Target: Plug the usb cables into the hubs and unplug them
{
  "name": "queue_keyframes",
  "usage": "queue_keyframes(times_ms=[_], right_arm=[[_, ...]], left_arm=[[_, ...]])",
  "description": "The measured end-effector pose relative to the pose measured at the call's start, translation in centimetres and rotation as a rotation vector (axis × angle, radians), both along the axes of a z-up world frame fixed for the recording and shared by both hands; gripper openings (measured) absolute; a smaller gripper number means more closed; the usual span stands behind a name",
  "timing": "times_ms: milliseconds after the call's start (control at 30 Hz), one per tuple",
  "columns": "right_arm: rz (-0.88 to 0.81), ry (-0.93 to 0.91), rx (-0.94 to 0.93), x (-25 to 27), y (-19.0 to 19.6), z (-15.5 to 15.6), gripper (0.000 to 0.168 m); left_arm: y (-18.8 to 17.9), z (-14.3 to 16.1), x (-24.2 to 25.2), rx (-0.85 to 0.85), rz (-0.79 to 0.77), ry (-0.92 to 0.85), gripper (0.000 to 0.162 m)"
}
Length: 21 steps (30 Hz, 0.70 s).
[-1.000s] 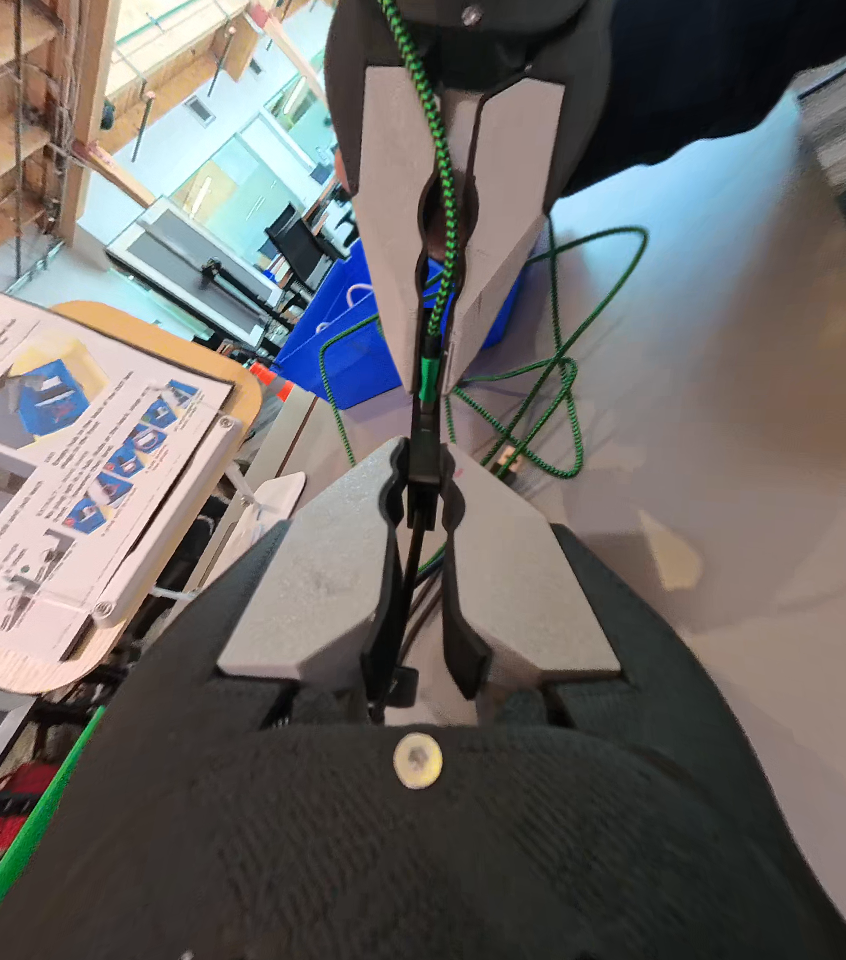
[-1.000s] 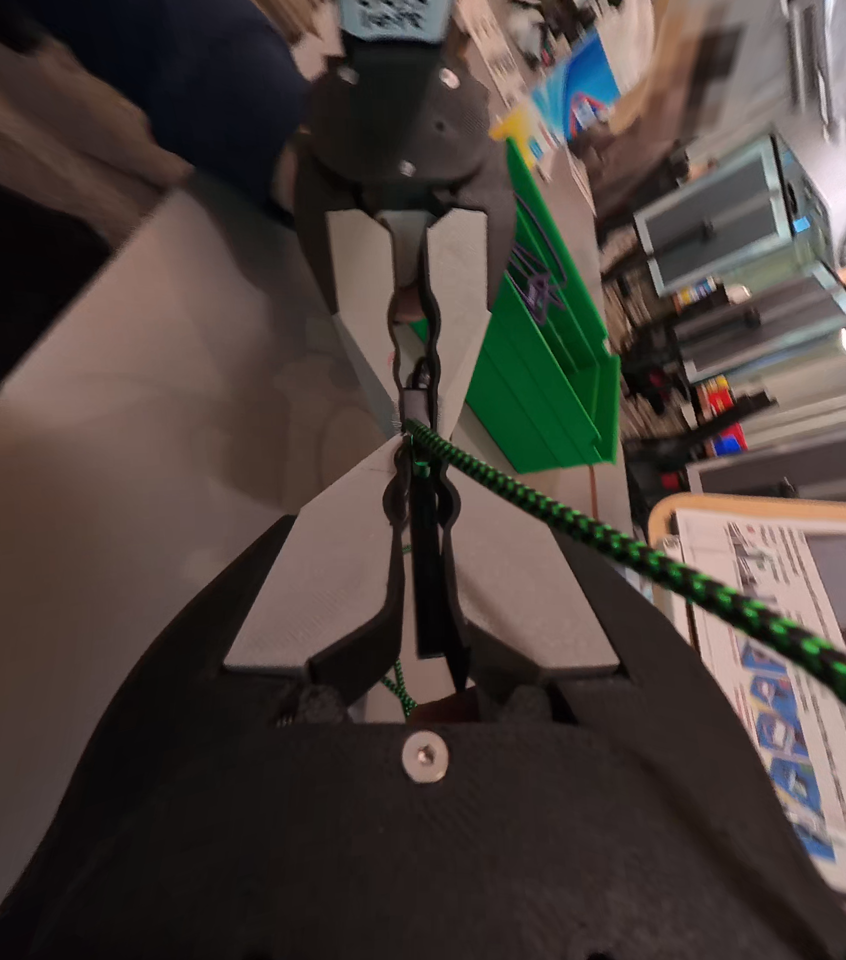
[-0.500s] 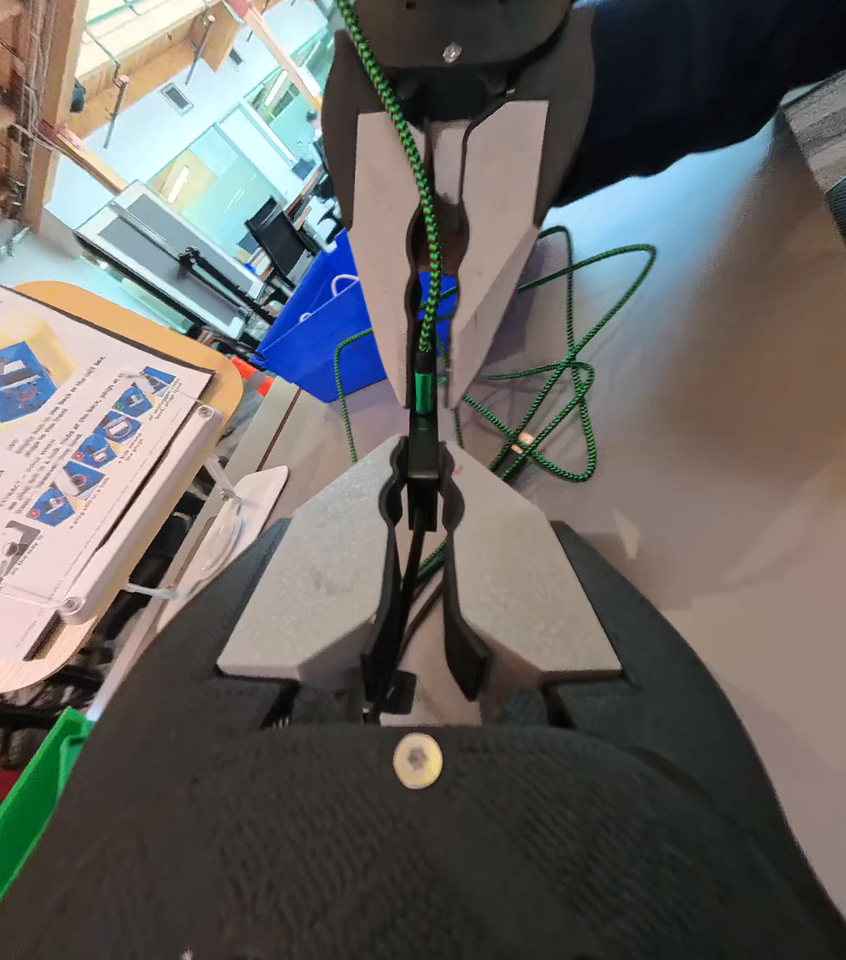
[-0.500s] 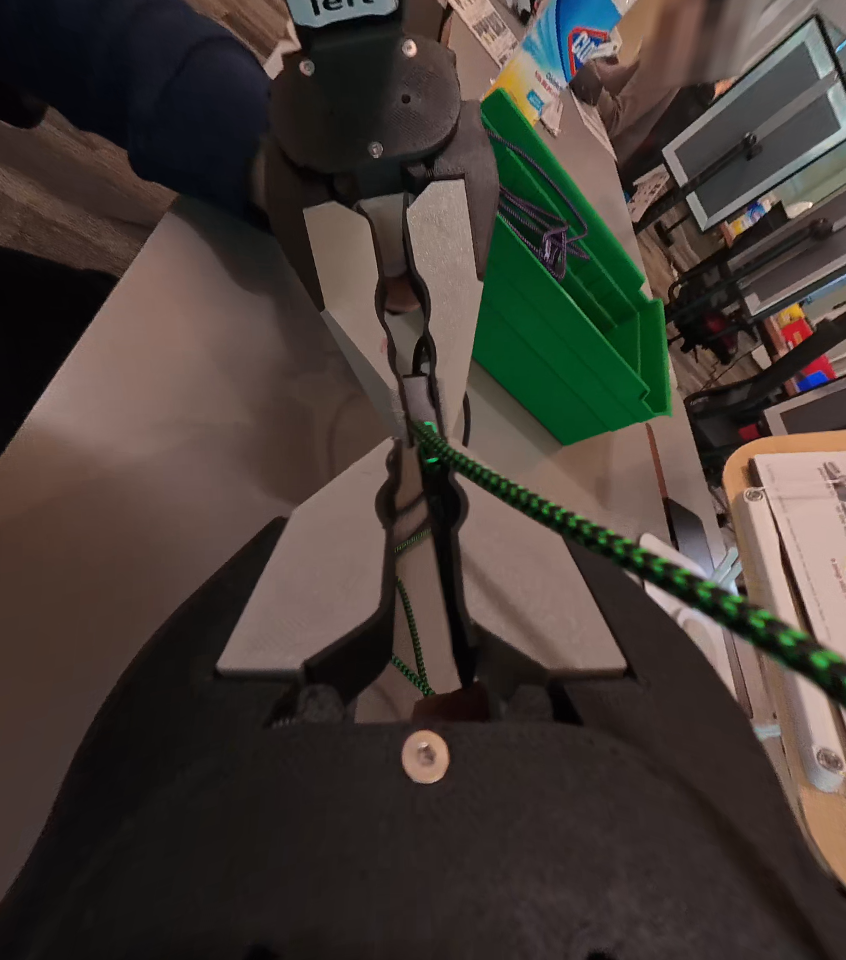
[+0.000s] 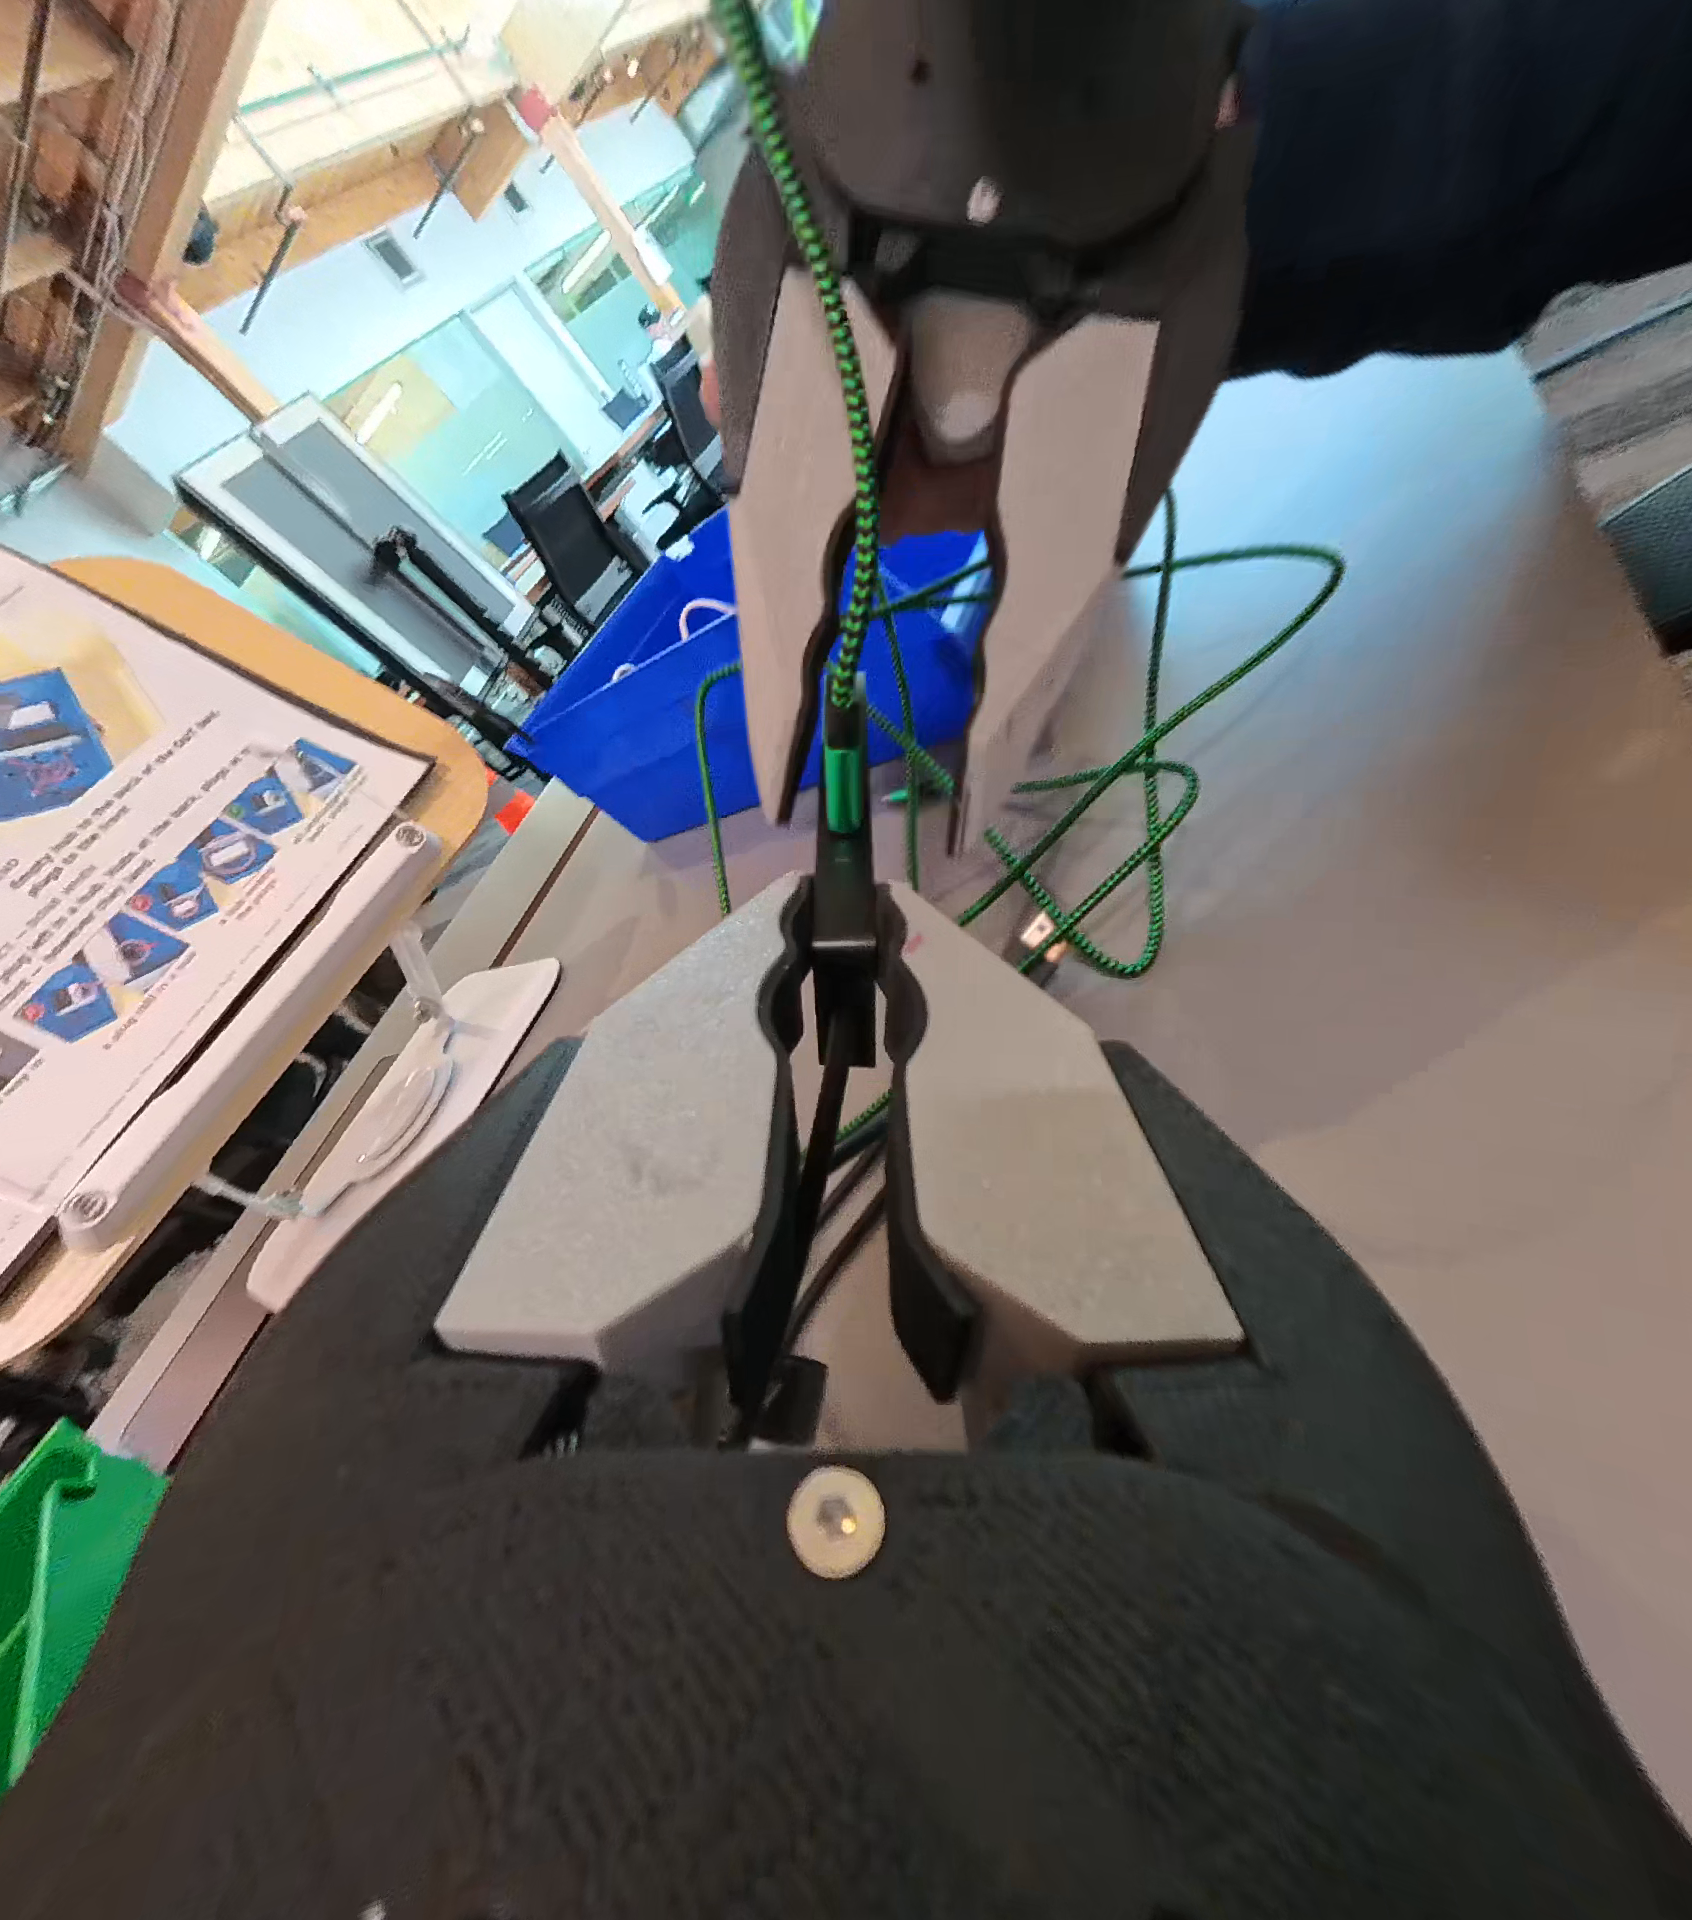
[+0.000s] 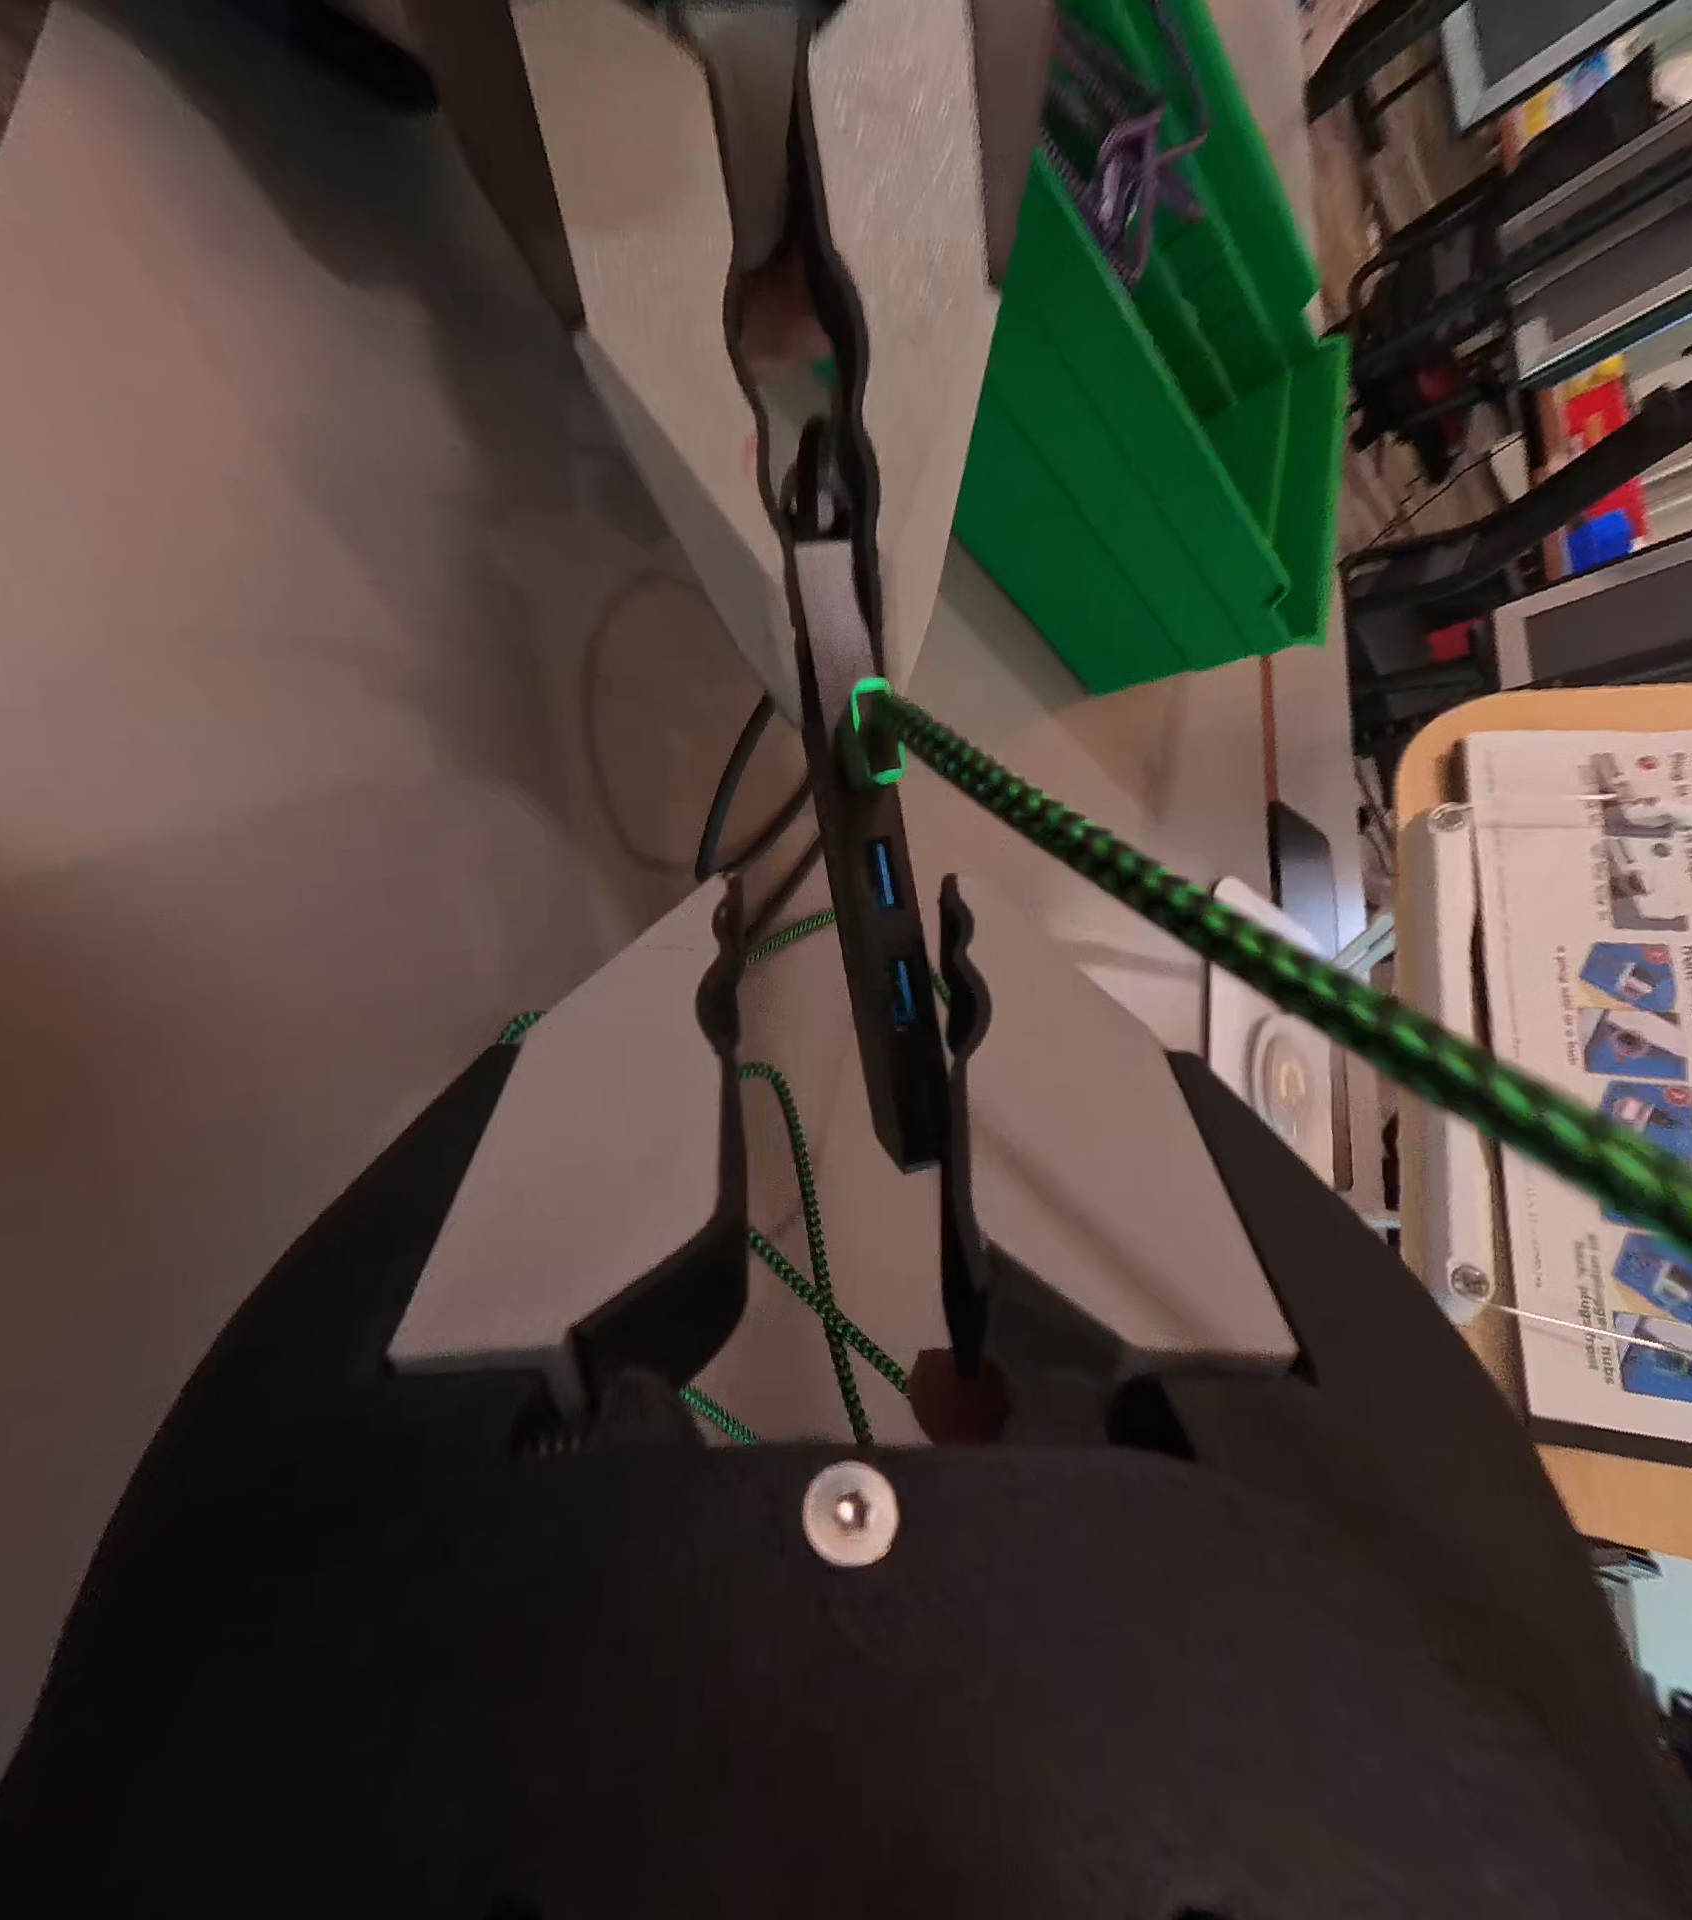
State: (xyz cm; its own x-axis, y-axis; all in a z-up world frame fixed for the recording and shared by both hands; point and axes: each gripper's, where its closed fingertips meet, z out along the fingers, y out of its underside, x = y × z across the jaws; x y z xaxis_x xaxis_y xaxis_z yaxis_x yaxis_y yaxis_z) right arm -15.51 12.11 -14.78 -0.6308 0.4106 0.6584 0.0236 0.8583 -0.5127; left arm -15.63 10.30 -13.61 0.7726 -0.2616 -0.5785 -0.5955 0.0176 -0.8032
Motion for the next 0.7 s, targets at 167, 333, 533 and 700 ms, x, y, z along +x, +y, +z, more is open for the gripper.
queue_keyframes(times_ms=[167, 333, 533, 700], right_arm=[[0.028, -0.019, -0.025, -0.1, -1.0, -0.3, 0.013], [0.047, -0.217, -0.223, -0.1, -1.6, -0.5, 0.01], [-0.015, -0.358, -0.39, -1.3, -0.2, 1.9, 0.009], [-0.096, -0.372, -0.481, -1.6, 2.2, 6.5, 0.008]], left_arm=[[-0.1, -0.2, 0.9, -0.01, -0.046, -0.017, 0.007], [0.1, -0.4, 0.8, -0.023, -0.051, -0.057, 0.007], [0.0, 2.4, -2.4, 0.165, 0.112, -0.127, 0.013], [-1.1, 4.0, -4.6, 0.264, 0.211, -0.155, 0.0]])
